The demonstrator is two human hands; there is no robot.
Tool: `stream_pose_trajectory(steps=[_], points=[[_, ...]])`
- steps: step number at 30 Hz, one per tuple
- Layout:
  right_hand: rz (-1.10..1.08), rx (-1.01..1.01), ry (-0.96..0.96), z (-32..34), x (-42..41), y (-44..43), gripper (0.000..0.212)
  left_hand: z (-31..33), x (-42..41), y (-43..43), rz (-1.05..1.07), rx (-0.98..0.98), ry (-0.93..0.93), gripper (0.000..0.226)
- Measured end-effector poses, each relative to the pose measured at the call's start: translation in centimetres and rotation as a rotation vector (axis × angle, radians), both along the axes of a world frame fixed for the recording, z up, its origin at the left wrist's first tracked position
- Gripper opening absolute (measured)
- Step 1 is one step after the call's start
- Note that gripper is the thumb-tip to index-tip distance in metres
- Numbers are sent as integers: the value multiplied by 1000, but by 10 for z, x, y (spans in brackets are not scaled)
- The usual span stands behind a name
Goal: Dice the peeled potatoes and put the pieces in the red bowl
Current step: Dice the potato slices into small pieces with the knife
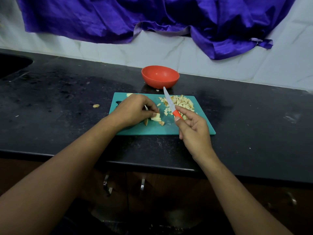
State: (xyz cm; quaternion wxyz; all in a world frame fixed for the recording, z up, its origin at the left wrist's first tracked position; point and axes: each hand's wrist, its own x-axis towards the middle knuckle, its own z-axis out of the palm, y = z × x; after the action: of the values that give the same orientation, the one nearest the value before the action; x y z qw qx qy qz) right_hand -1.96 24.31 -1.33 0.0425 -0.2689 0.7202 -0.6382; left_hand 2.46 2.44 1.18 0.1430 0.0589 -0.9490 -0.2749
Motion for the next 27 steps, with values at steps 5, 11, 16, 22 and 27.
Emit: stream_pose_trajectory(steps=[5, 11, 16, 22, 27], points=[[9, 1, -12, 0, 0, 1, 36, -2, 4, 0, -17, 7, -4, 12], [9, 14, -11, 0, 0, 1, 36, -2, 7, 0, -49, -28, 3, 17], [9, 47, 3, 0, 0, 2, 36, 4, 22, -19, -91, 139, 14, 34], [14, 57, 6, 0, 0, 1, 37, 4, 32, -23, -142, 145, -161, 39], [11, 65, 7, 1, 1, 1, 37, 2, 30, -14, -88, 120, -66, 23]])
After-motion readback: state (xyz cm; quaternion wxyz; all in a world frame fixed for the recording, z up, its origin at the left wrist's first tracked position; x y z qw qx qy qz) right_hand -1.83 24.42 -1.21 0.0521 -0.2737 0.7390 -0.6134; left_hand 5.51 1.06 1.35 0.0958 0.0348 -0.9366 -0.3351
